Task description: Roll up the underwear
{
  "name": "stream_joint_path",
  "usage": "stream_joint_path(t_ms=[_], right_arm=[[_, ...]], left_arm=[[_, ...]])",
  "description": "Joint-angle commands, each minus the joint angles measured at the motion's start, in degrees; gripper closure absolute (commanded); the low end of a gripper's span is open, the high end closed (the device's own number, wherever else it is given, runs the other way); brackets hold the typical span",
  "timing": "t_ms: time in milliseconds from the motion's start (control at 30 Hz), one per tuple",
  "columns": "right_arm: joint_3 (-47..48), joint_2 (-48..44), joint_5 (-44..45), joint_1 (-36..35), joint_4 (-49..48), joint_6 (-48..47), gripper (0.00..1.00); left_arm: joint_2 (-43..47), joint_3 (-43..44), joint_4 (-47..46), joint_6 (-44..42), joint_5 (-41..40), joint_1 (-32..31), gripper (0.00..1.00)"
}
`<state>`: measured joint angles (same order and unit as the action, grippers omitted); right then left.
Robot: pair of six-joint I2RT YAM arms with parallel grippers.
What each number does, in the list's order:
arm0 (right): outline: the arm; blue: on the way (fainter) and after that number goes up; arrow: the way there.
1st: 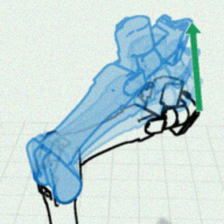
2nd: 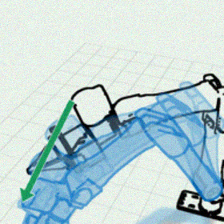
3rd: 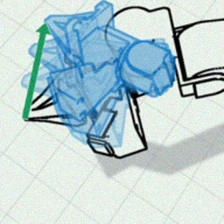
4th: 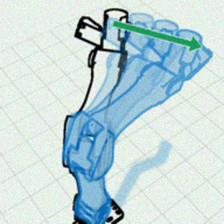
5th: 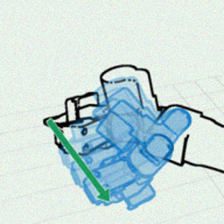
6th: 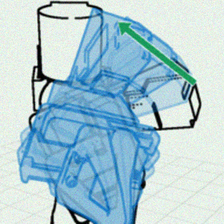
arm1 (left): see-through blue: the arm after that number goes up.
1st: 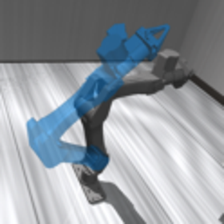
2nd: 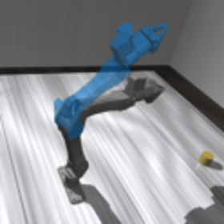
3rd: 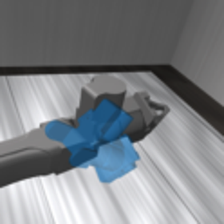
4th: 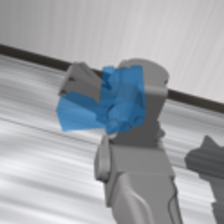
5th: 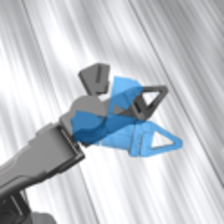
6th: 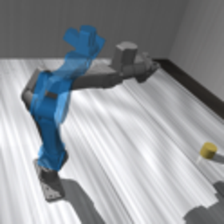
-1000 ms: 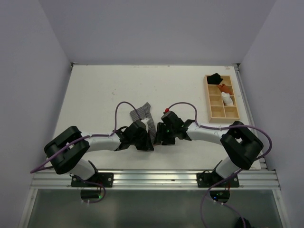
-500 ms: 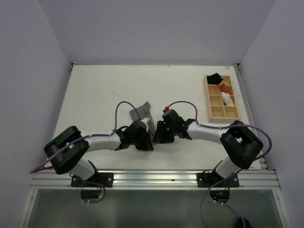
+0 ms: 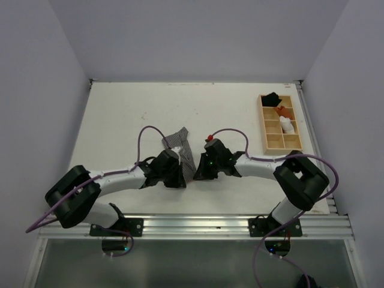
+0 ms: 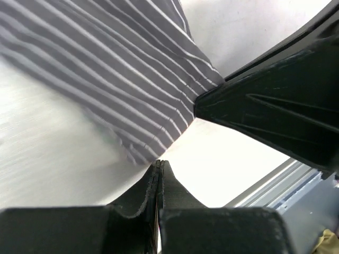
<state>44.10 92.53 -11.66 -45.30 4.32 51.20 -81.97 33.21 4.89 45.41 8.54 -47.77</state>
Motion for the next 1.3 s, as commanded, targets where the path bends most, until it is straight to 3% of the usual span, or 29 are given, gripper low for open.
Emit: stream_joint_path(t_ms=[0, 167, 367, 667, 933, 1267], right_arm=[[-0.51, 1.33, 0.06, -1.02, -3.44, 4.07, 0.94], [3.01, 1.69, 5.32, -6.63, -1.08, 7.94, 0.94], [4.51, 2.57, 8.05, -9.9, -0.63, 12.43, 0.94], [0.81, -0.86, 10.34, -10.6, -0.89, 17.0, 0.95], [1.43, -0.42, 10.69, -12.44, -0.8, 17.79, 0.95], [1.87, -0.69, 10.35, -13.32, -0.8, 18.15, 0.93]], left_arm=[[6.8, 2.37, 6.26, -1.55, -1.86, 2.06, 1.0], [12.36, 2.47, 4.62, 1.43, 0.51, 2.85, 1.0], [9.64, -1.03, -3.92, 5.21, 6.32, 3.47, 1.0], [15.44, -8.24, -3.48, 7.33, 4.39, 3.56, 1.0], [15.35, -10.27, -6.9, 5.92, 1.22, 3.82, 1.0], [13.34, -17.39, -12.61, 5.92, 2.89, 6.11, 1.0]])
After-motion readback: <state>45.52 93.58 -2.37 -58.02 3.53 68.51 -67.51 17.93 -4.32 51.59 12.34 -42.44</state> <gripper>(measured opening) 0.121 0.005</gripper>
